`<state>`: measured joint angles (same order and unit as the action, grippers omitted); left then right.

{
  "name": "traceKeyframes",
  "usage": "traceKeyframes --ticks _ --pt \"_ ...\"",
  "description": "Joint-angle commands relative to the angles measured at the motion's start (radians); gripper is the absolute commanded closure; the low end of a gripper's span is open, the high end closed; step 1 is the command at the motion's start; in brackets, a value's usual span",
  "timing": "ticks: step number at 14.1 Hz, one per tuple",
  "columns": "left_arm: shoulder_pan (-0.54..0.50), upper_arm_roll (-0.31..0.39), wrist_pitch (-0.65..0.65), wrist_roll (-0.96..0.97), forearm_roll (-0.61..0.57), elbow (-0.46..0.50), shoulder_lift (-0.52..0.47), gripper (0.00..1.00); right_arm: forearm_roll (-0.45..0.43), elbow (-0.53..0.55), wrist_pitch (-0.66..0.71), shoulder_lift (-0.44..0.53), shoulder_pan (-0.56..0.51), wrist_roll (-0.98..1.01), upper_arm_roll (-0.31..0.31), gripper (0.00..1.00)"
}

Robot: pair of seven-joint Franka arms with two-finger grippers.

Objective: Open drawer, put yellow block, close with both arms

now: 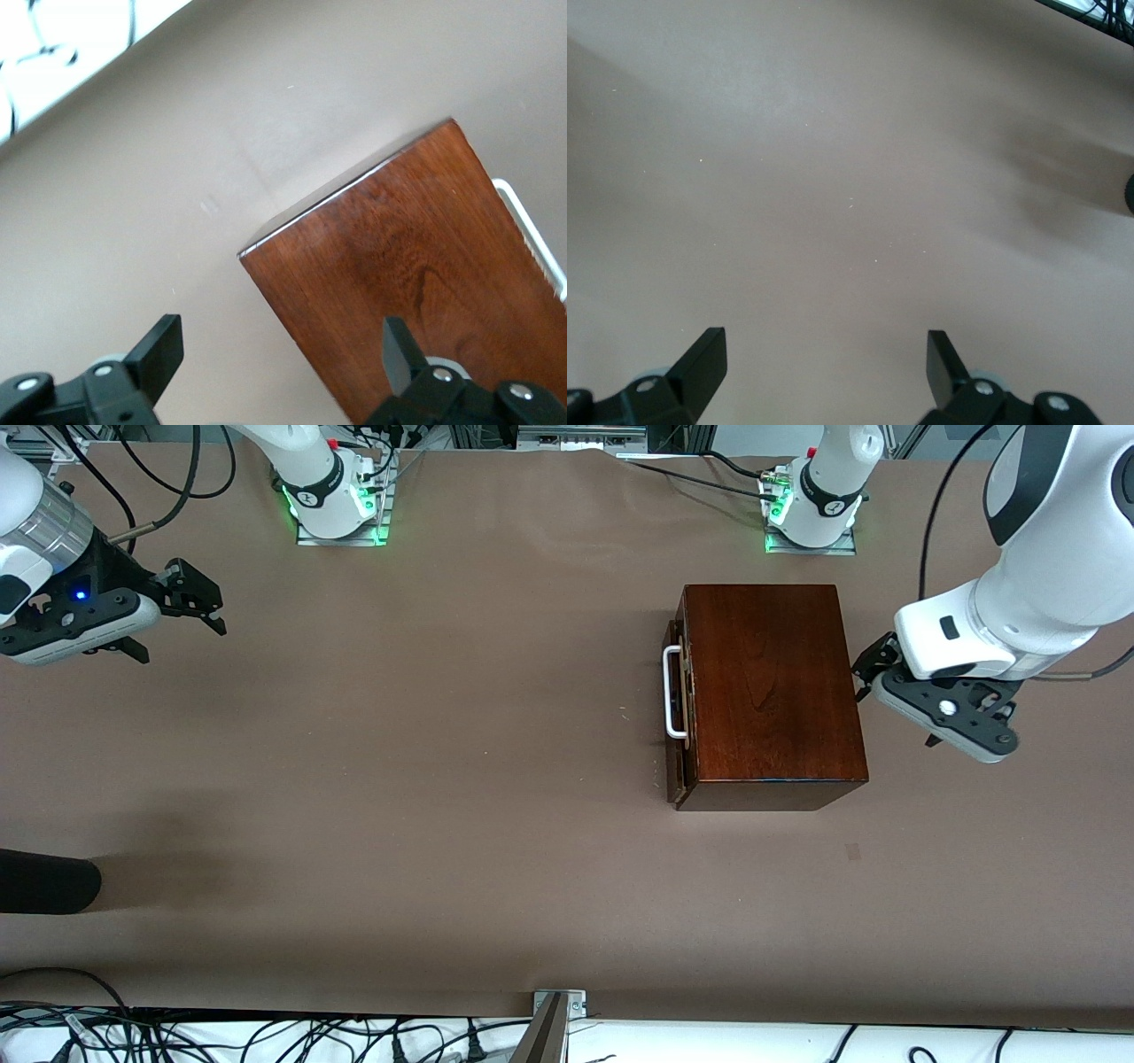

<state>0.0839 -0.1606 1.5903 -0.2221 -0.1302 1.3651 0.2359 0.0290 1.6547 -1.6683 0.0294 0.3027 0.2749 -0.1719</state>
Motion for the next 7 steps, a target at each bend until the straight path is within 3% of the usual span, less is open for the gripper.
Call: traceKeyframes --ticks 1,3,7 --pt "-0.018 0.042 0.139 0.202 0.024 0.239 -0.175 0.00 0.002 -0.023 0.025 -0.006 0.001 0.003 -0.003 0.00" --pt "-0.074 0.049 0.212 0.227 0.133 0.380 -0.280 0.00 -0.001 -0.024 0.021 -0.009 0.001 0.001 -0.003 0.00" --pt "-0.066 0.108 0.126 0.221 0.139 0.420 -0.317 0.00 -0.001 -0.027 0.018 -0.009 0.001 0.001 -0.003 0.00"
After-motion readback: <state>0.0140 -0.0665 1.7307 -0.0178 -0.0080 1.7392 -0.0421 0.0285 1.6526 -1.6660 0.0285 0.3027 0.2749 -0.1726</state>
